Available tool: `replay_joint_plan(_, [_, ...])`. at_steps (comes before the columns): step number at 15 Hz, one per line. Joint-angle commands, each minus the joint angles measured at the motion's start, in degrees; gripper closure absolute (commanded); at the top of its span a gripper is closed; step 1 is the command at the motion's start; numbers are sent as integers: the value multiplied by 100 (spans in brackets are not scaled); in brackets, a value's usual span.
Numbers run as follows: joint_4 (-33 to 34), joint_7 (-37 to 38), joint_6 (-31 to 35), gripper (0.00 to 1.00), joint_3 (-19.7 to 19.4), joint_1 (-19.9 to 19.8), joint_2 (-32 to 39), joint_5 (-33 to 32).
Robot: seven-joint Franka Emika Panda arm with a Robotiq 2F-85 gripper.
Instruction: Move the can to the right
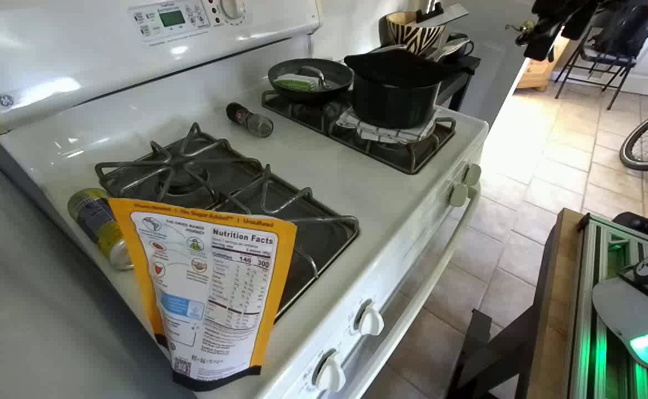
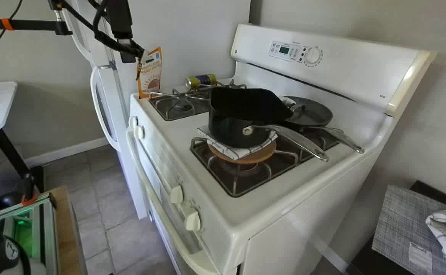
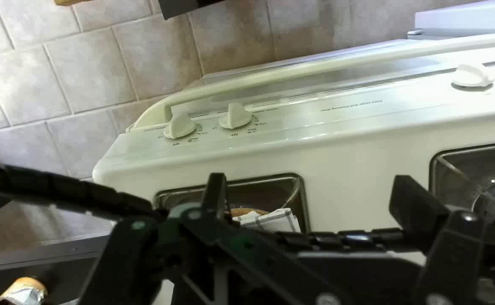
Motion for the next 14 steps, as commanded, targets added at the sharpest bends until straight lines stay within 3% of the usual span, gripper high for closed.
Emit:
replay_joint_plan(1, [16, -5, -16, 0, 4, -8, 5, 1])
replay_joint_plan(6, [628, 131, 1049, 0, 60, 87, 287, 463])
replay_joint_plan(9, [1323, 184, 1255, 0, 209, 191, 798, 737])
replay_joint_plan(14, [2748, 15, 1123, 0, 50, 550, 2236, 1841])
